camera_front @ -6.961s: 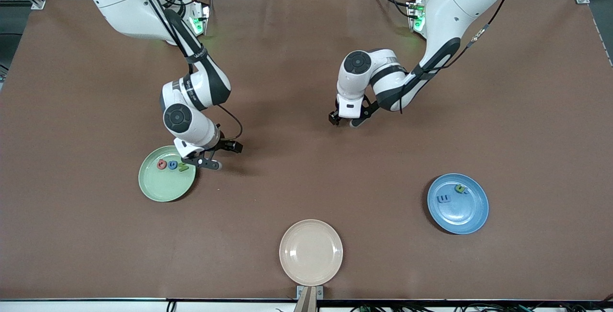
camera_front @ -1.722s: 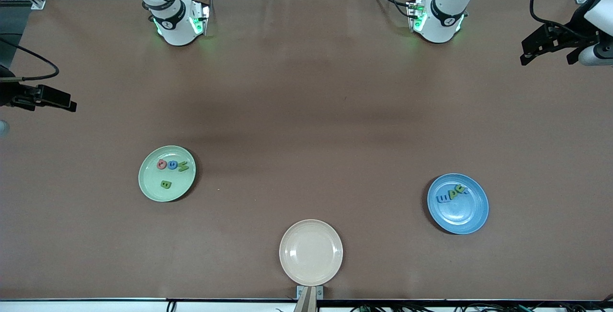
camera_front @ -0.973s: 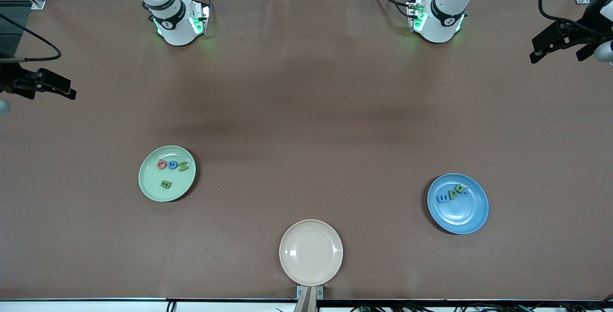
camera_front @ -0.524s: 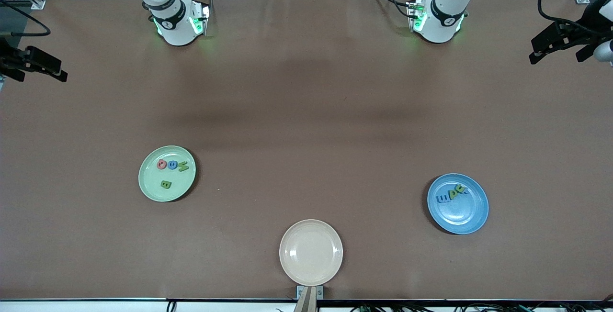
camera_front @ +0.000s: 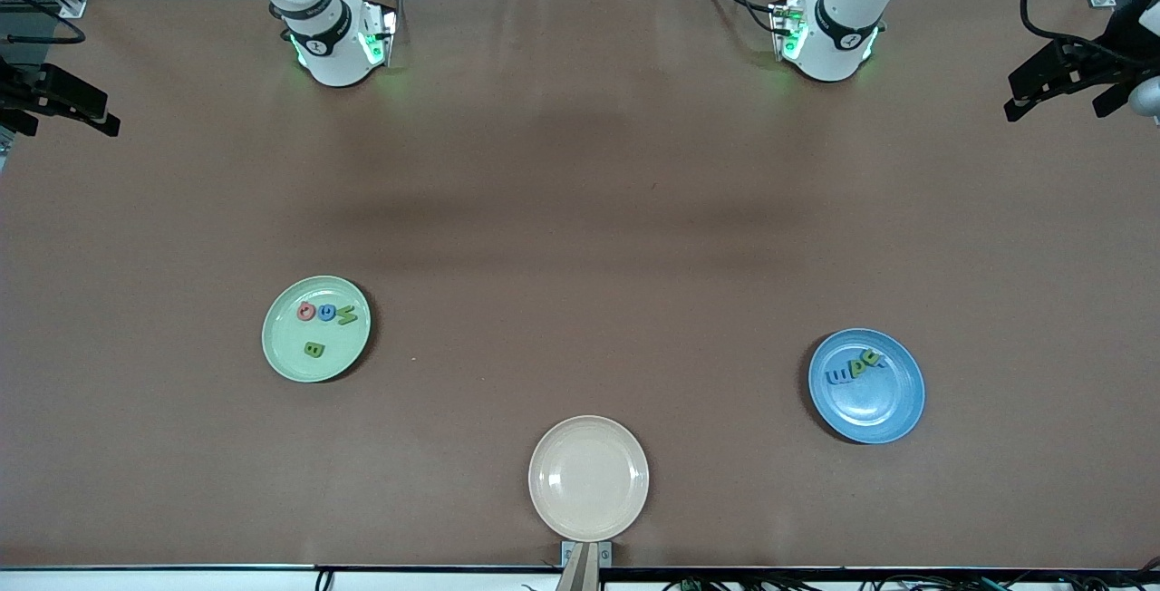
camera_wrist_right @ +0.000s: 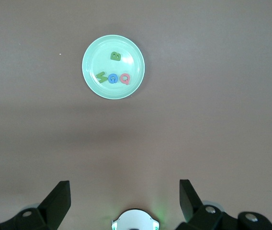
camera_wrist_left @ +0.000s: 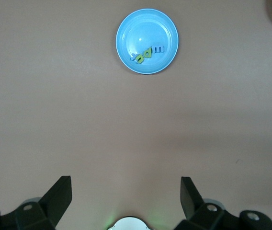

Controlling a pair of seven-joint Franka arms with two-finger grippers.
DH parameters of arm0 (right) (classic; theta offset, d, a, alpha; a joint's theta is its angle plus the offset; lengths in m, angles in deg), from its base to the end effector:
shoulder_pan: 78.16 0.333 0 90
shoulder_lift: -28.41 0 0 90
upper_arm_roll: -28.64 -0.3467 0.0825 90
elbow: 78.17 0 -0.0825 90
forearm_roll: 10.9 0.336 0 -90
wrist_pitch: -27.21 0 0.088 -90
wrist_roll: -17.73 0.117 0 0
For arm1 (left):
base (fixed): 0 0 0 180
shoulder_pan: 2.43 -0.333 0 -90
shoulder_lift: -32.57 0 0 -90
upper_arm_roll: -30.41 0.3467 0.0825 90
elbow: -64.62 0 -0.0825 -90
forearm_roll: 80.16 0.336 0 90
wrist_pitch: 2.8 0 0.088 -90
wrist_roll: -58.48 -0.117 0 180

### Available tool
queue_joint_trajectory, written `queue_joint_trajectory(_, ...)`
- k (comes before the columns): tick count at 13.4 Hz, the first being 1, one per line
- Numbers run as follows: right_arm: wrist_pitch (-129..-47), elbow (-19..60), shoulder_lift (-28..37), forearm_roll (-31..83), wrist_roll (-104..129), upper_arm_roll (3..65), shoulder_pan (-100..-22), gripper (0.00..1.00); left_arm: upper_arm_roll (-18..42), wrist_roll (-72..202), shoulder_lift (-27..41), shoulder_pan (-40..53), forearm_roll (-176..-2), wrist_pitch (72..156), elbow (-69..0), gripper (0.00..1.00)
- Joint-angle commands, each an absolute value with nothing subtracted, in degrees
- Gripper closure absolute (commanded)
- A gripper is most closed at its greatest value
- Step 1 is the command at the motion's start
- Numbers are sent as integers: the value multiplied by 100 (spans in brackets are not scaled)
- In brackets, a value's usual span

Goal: Sort upper and lower case letters into plates

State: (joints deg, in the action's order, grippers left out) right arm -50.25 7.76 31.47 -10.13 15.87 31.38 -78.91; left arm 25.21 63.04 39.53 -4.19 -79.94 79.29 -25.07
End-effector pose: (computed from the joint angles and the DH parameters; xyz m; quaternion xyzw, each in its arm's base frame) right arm 0.4628 -0.0273 0.6824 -0.9988 0.0130 0.0468 0.0101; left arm 0.4486 -0.0301 0.6933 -0.9999 -0.0104 0.0053 0.0078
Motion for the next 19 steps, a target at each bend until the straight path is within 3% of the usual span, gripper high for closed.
queue_joint_trajectory(1, -4891, 708, 3369, -1099, 1527, 3137, -7808, 0, 2487, 6217, 3996, -445, -7998, 7912, -2485, 0)
queue_joint_trajectory(19, -4715, 576, 3377, -1011, 1509, 3031, -7834, 0, 2469, 6217, 3996, -419, -7963, 7885, -2494, 0)
